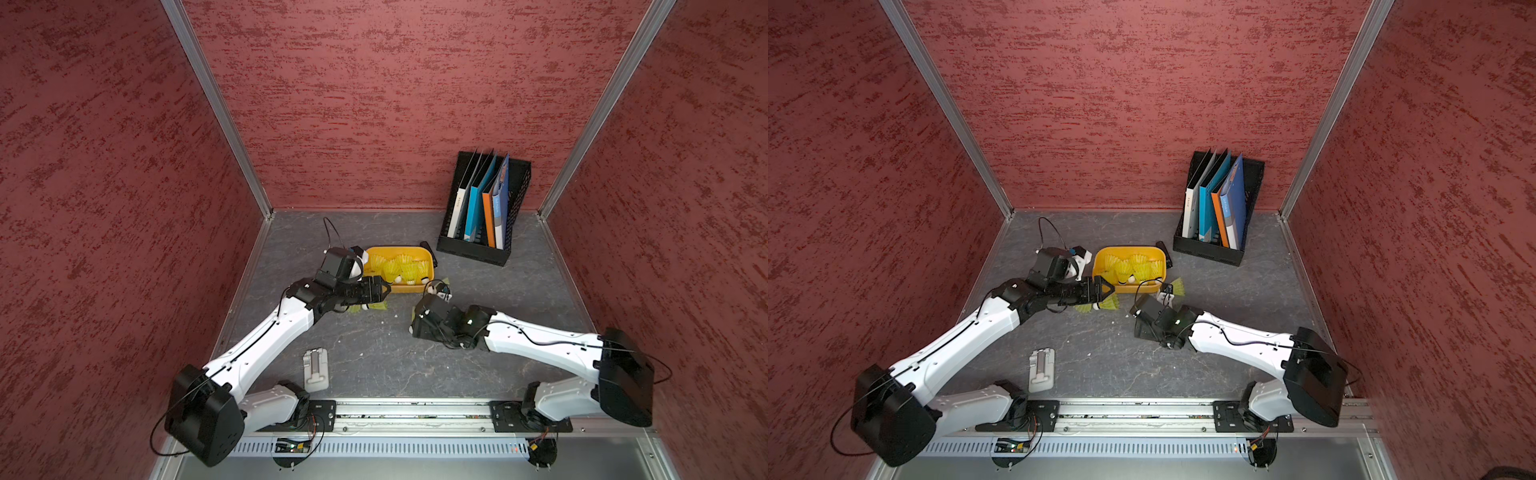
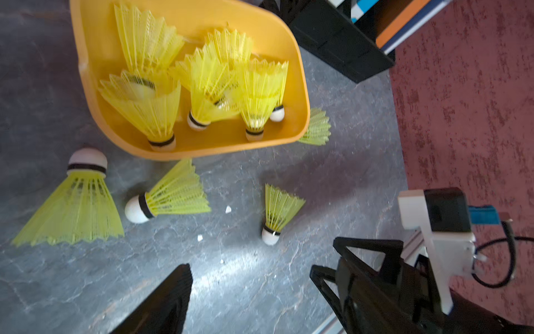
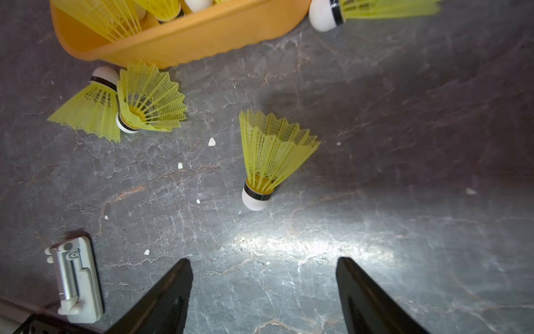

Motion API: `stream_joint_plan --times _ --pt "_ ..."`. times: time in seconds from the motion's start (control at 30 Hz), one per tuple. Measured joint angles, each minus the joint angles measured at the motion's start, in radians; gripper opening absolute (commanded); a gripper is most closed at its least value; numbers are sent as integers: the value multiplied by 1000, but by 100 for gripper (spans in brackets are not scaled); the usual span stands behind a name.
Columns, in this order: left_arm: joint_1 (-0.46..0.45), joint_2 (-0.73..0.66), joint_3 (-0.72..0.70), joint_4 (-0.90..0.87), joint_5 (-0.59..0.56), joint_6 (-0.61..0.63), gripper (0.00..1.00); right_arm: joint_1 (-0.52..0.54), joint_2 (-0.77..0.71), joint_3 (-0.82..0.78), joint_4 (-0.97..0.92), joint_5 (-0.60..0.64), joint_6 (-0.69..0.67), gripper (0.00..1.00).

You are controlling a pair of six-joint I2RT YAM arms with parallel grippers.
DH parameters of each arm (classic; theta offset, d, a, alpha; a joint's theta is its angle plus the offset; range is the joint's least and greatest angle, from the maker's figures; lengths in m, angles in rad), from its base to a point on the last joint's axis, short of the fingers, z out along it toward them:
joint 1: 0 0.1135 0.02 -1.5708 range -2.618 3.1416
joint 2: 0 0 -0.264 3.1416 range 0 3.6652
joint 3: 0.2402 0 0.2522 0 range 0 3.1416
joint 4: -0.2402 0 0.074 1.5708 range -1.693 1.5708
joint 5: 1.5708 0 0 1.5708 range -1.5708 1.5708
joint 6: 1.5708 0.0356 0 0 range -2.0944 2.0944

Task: Put the shuttlecocks into the storage box
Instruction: Pick up the shuttlecock at the center of the board.

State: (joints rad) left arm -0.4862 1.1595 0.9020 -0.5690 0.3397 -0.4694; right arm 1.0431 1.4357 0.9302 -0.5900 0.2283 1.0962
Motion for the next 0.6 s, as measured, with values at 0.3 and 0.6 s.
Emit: stream_joint_plan --times 0.3,0.6 --pt "4 -153 -129 -71 123 28 100 69 172 6 51 118 186 69" --pt "4 -252 -148 -133 156 40 100 72 302 84 93 162 262 59"
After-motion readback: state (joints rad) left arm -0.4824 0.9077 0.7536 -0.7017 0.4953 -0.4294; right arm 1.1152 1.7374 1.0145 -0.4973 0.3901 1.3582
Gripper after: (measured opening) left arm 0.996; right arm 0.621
